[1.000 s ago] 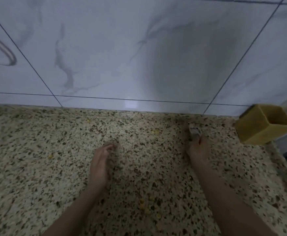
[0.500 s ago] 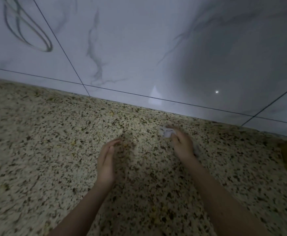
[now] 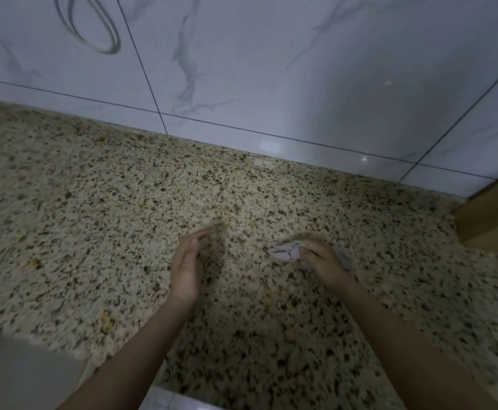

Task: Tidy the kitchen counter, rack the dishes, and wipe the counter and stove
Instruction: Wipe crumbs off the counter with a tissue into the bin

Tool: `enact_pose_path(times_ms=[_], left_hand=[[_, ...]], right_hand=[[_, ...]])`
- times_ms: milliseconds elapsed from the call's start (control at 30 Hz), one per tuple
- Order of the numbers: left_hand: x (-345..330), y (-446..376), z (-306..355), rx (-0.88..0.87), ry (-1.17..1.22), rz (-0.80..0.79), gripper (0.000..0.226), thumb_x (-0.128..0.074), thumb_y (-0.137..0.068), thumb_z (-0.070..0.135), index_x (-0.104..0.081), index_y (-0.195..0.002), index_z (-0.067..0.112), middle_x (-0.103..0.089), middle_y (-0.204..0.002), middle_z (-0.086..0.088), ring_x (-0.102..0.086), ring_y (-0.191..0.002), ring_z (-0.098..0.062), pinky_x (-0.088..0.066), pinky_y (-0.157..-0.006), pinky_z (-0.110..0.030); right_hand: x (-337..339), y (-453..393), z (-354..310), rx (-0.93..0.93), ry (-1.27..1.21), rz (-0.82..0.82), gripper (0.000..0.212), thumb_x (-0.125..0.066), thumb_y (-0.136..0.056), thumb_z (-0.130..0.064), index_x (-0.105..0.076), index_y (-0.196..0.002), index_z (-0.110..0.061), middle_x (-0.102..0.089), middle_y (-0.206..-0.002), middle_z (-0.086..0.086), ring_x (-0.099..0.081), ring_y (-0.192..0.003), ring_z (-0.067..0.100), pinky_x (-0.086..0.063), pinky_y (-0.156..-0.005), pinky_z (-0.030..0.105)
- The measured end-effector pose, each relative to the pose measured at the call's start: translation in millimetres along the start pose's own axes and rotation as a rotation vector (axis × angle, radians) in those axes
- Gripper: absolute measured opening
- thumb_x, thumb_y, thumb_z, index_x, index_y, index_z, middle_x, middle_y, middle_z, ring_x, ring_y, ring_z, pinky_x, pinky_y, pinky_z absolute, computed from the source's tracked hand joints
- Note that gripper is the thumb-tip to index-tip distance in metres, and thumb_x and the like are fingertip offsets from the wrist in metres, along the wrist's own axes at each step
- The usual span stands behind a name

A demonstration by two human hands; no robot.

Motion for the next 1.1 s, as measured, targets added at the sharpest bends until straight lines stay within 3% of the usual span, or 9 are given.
enact_pose_path(times_ms=[100,167,300,367,567,667,800,933,1100], left_hand=[[8.3,23.4,-6.0,0.010,0.009,-0.018,0.032,-0.034,-0.101,0.019,-0.062,-0.113,0.009,-0.058,-0.122,0.002,-0.050,-0.119,-0.011,-0.034,-0.109,-0.037],[17.0,43.3,-8.1,0.024,0.031,-0.025,0.032,-0.036,-0.101,0.023,-0.063,-0.113,0.012,-0.060,-0.120,0.009,-0.052,-0.116,-0.003,-0.036,-0.104,-0.034],[36.7,72.6,-9.4,0.009,0.025,-0.021,0.030,-0.036,-0.101,0.022,-0.065,-0.109,0.021,-0.061,-0.114,0.020,-0.053,-0.110,0.009,-0.039,-0.095,-0.018],[48.9,85.3,-9.5,0.005,0.049,-0.007,0.030,-0.036,-0.101,0.019,-0.065,-0.108,0.022,-0.062,-0.111,0.022,-0.055,-0.105,0.012,-0.040,-0.086,-0.009],[76.6,112.7,-17.4,0.045,0.059,0.018,0.034,-0.033,-0.102,0.021,-0.062,-0.117,0.012,-0.060,-0.118,0.012,-0.052,-0.114,0.000,-0.037,-0.098,-0.026],[85.7,112.8,-18.5,0.053,0.088,0.057,0.033,-0.033,-0.101,0.018,-0.062,-0.114,0.012,-0.061,-0.117,0.009,-0.054,-0.107,0.007,-0.041,-0.091,-0.021],[94.0,95.0,-24.6,0.080,0.098,0.086,0.031,-0.034,-0.101,0.019,-0.065,-0.107,0.021,-0.062,-0.111,0.014,-0.056,-0.102,0.010,-0.042,-0.086,-0.021],[94.5,69.8,-26.5,0.085,0.118,0.109,0.032,-0.034,-0.101,0.017,-0.064,-0.102,0.027,-0.063,-0.111,0.014,-0.054,-0.114,-0.006,-0.038,-0.098,-0.029],[95.2,38.4,-16.4,0.053,0.128,0.126,0.032,-0.034,-0.101,0.017,-0.065,-0.102,0.023,-0.068,-0.101,0.020,-0.059,-0.101,0.006,-0.045,-0.086,-0.016]], right_hand=[[-1.2,34.1,11.1,-0.030,-0.072,0.019,0.023,-0.045,-0.099,-0.021,-0.065,-0.096,-0.032,-0.060,-0.101,-0.018,-0.057,-0.095,0.006,-0.048,-0.081,0.026],[-3.2,62.9,14.8,-0.022,-0.107,0.049,0.027,-0.045,-0.100,-0.021,-0.063,-0.097,-0.041,-0.060,-0.104,-0.023,-0.058,-0.099,0.006,-0.048,-0.082,0.025],[-17.1,99.2,26.3,-0.071,-0.155,0.105,0.035,-0.039,-0.101,-0.029,-0.056,-0.129,-0.018,-0.051,-0.137,-0.001,-0.046,-0.128,0.021,-0.040,-0.106,0.044],[-23.8,115.9,25.1,-0.078,-0.209,0.169,0.034,-0.039,-0.101,-0.031,-0.057,-0.129,-0.026,-0.052,-0.138,-0.007,-0.045,-0.128,0.017,-0.041,-0.106,0.042],[-48.4,150.5,32.2,-0.179,-0.174,0.540,0.042,-0.034,-0.102,-0.032,-0.045,-0.139,-0.016,-0.049,-0.140,0.009,-0.048,-0.119,0.021,-0.038,-0.103,0.038],[-65.8,154.0,26.3,-0.253,-0.113,0.710,0.045,-0.032,-0.102,-0.031,-0.041,-0.141,-0.011,-0.044,-0.145,0.010,-0.040,-0.133,0.027,-0.031,-0.110,0.038],[-81.9,145.3,7.4,-0.204,-0.073,0.870,0.039,-0.033,-0.102,-0.026,-0.050,-0.135,-0.013,-0.054,-0.137,0.008,-0.047,-0.127,0.026,-0.032,-0.102,0.028],[-108.5,121.9,-16.3,-0.179,-0.123,0.892,0.038,-0.036,-0.101,-0.023,-0.052,-0.134,-0.012,-0.055,-0.136,0.008,-0.047,-0.128,0.024,-0.034,-0.110,0.038],[-142.2,72.2,-52.2,-0.149,-0.183,0.849,0.034,-0.041,-0.100,-0.022,-0.056,-0.130,-0.018,-0.057,-0.134,0.004,-0.049,-0.126,0.022,-0.036,-0.108,0.039]])
Point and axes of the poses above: each hand's wrist, its own y-axis away from the middle knuckle, its own x-axis out of the back of the hand, z = x × y, the point moved 7 cm from there along -y, towards the middle knuckle
